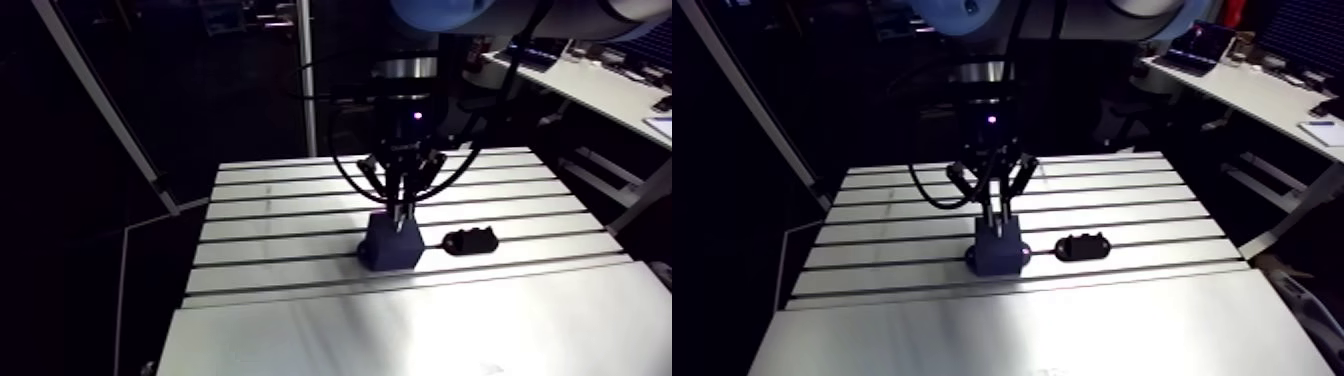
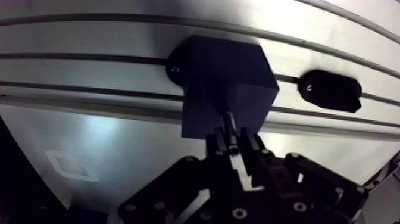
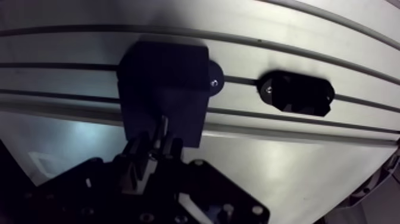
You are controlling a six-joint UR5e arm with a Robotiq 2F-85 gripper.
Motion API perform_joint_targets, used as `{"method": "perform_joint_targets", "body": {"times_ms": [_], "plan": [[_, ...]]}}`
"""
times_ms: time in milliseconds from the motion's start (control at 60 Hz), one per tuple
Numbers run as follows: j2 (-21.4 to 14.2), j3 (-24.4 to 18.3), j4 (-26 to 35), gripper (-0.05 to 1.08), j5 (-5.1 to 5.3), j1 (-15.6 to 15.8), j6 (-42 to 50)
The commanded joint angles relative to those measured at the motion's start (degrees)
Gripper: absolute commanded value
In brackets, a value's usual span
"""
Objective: Pick up the M10 bolt and insert it into the hole until fully seated.
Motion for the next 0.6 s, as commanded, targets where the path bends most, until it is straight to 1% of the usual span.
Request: {"method": "perform_joint_targets", "body": {"times_ms": [17,100,250,267,283,300,317,333,350,367,383,400,433,600], "plan": [[0.0,0.33,-0.37,1.07,0.01,-0.04,0.05],[0.0,0.33,-0.46,1.06,0.01,-0.04,0.14],[0.0,0.34,-0.46,0.99,0.01,-0.04,0.05],[0.0,0.33,-0.46,0.92,0.01,-0.04,0.05],[0.0,0.33,-0.46,0.92,0.01,-0.04,0.05],[0.0,0.33,-0.46,0.78,0.01,-0.04,0.05],[0.0,0.33,-0.46,0.78,0.01,-0.04,0.05],[0.0,0.33,-0.46,0.52,0.01,-0.04,0.12],[0.0,0.33,-0.46,0.52,0.01,-0.04,0.12],[0.0,0.33,-0.38,0.18,0.01,-0.04,0.06],[0.0,0.33,-0.38,0.18,0.01,-0.04,0.06],[-0.15,0.33,-0.45,0.03,0.01,-0.11,0.05],[-0.32,0.33,-0.61,0.01,0.08,-0.12,0.12],[-0.7,0.59,-2.53,0.0,-0.08,-0.13,-0.21]]}}
